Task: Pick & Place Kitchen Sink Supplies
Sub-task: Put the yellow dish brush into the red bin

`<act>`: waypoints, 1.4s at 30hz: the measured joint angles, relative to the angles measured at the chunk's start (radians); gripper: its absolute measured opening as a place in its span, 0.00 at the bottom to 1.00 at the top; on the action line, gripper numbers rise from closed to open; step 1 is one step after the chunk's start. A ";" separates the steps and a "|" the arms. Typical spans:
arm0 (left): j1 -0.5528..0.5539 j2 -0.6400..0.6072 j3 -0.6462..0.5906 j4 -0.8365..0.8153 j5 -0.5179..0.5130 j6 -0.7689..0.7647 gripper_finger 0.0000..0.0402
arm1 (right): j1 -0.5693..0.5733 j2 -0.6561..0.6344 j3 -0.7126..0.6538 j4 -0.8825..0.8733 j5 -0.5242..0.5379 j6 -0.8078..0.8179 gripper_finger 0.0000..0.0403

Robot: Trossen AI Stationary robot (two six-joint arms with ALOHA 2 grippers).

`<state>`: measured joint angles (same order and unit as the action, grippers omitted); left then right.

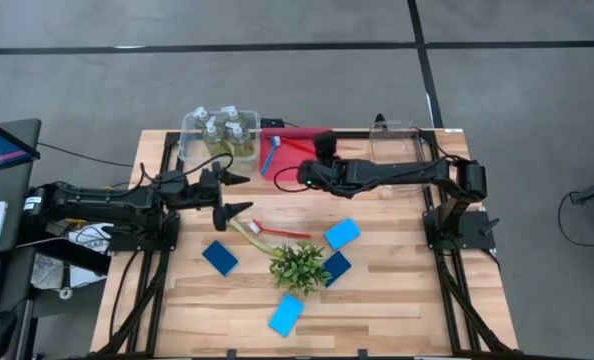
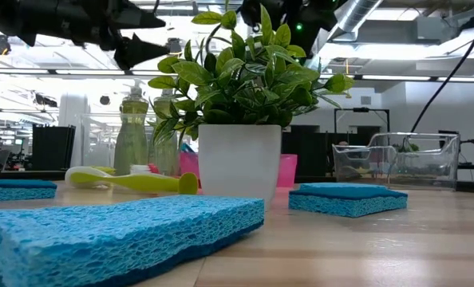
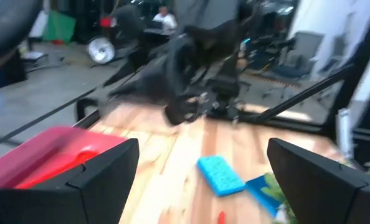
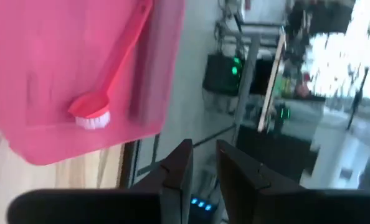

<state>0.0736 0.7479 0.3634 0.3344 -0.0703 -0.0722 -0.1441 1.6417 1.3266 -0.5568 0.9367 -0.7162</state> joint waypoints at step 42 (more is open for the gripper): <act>-0.348 0.015 0.077 -0.483 -0.394 0.014 0.89 | 0.099 -0.484 -0.678 0.277 -0.282 0.717 0.16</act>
<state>-0.2749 0.7628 0.4407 -0.1489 -0.4639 -0.0577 -0.0454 1.1573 0.6487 -0.2802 0.6550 0.0007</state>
